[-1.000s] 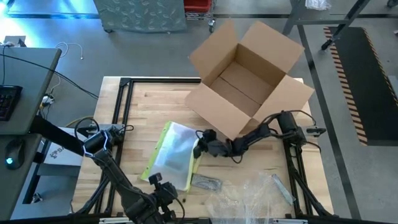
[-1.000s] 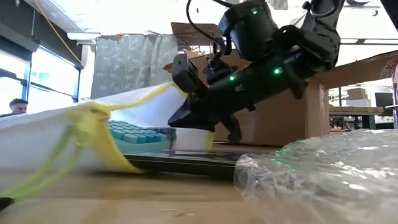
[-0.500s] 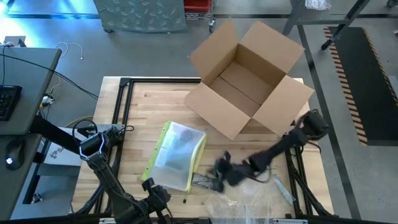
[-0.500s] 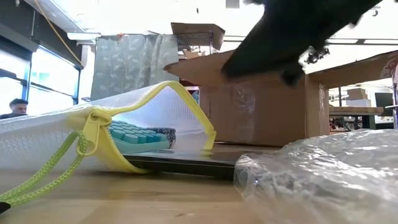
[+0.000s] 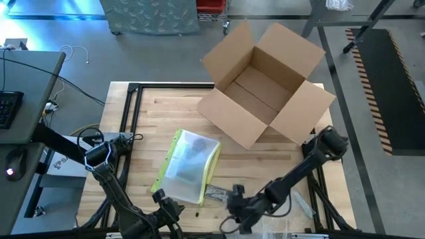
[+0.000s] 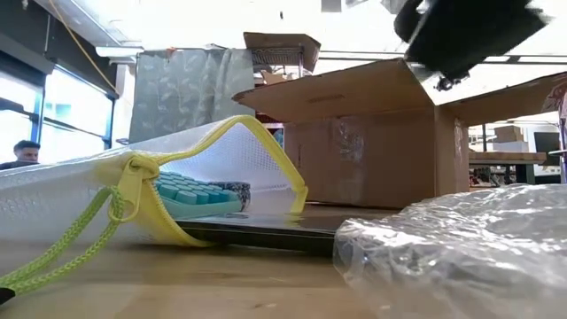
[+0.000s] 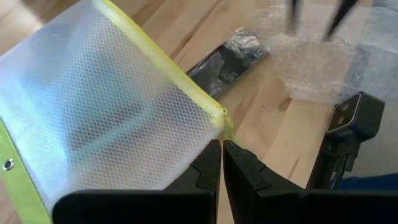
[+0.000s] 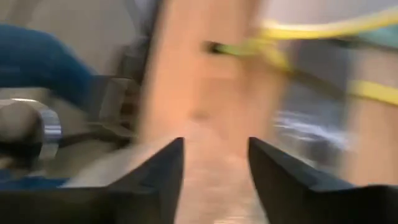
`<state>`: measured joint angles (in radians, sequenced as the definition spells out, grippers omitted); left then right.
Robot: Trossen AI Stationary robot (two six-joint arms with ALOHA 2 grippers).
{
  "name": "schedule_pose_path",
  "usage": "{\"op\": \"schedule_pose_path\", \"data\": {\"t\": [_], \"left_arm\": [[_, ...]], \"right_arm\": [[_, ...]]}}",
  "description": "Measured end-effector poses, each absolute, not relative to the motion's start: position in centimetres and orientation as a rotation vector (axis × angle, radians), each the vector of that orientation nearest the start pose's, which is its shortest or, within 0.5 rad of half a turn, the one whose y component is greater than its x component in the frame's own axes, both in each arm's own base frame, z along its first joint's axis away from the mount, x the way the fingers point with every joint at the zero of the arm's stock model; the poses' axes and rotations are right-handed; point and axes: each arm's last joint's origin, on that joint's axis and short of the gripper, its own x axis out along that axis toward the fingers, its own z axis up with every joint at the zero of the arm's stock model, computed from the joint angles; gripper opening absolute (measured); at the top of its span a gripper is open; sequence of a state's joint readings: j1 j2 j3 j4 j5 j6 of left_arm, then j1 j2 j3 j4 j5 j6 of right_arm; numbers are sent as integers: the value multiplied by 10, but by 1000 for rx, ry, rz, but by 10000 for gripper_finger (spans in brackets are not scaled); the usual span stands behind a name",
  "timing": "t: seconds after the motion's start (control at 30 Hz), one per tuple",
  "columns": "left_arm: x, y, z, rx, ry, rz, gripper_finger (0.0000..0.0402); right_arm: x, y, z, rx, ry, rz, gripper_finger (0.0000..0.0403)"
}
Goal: Unpack boxes
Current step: Put the black pen pack into the transparent zipper bag
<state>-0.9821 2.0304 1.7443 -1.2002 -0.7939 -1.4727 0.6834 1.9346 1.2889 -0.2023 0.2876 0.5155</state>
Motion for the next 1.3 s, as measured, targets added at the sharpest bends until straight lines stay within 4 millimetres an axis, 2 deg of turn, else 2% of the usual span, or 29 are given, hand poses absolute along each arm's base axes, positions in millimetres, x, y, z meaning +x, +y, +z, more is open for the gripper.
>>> {"op": "schedule_pose_path", "data": {"t": [0.13, 0.3, 0.43, 0.6, 0.7, 0.8, 0.9, 1.2, 1.3], "left_arm": [[237, -318, 241, -213, 751, 488, 0], [237, -318, 241, -213, 751, 488, 0], [237, -318, 241, -213, 750, 488, 0], [237, -318, 241, -213, 750, 488, 0], [237, -318, 241, -212, 750, 488, 0], [237, -318, 241, -212, 750, 488, 0], [237, -318, 241, -212, 750, 488, 0], [237, -318, 241, -213, 750, 488, 0], [237, -318, 241, -213, 750, 488, 0]], "right_arm": [[333, 232, 183, 62, 884, 68, 244], [344, 209, 168, 85, 1007, 55, 314], [349, 206, 151, 56, 1041, 52, 333], [350, 207, 129, 52, 1091, -2, 334], [350, 207, 123, 66, 1108, -41, 333], [350, 207, 120, 73, 1111, -66, 321], [350, 206, 120, 78, 1096, -86, 292], [361, 193, 120, 131, 1064, -126, 144], [365, 189, 122, 123, 1044, -125, 113]]}}
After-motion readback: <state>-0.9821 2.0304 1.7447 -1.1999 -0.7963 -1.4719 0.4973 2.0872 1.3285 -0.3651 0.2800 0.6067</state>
